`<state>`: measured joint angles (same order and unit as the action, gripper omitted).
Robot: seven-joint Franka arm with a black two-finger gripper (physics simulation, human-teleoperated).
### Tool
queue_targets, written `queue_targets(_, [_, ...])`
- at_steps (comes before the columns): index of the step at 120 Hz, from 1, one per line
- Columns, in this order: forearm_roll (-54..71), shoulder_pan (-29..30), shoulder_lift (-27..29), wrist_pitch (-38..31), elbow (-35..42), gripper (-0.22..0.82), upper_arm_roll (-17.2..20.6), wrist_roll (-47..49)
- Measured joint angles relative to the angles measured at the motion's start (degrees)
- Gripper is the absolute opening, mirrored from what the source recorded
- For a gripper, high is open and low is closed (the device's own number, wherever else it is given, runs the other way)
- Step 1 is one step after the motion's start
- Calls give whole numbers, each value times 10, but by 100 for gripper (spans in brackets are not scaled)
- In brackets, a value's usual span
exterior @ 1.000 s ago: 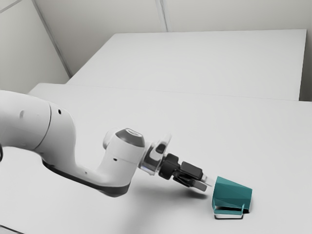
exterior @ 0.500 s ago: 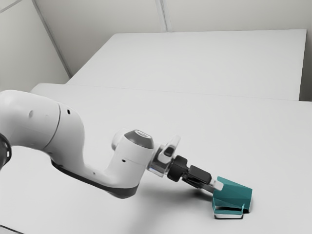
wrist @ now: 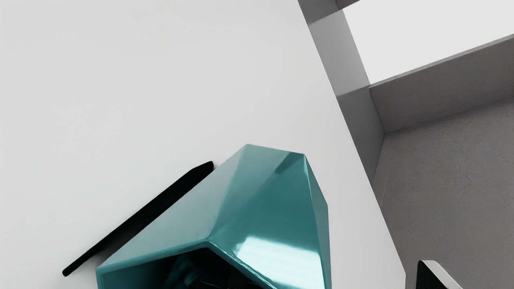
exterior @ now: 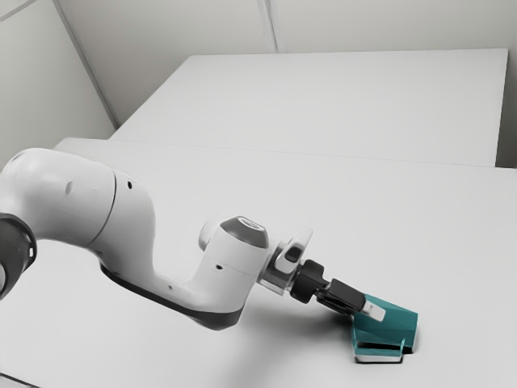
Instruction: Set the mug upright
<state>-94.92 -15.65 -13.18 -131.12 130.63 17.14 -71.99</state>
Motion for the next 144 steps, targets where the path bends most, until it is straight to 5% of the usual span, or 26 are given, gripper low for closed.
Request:
queue_targets(61, [-8,-4,1,-1,0,-10,0,-8])
queue_targets(121, [3,5,58,-9,0,-15,-1,-8])
queue_targets(144, [114,41,94,-8,-8,-15,-1,23])
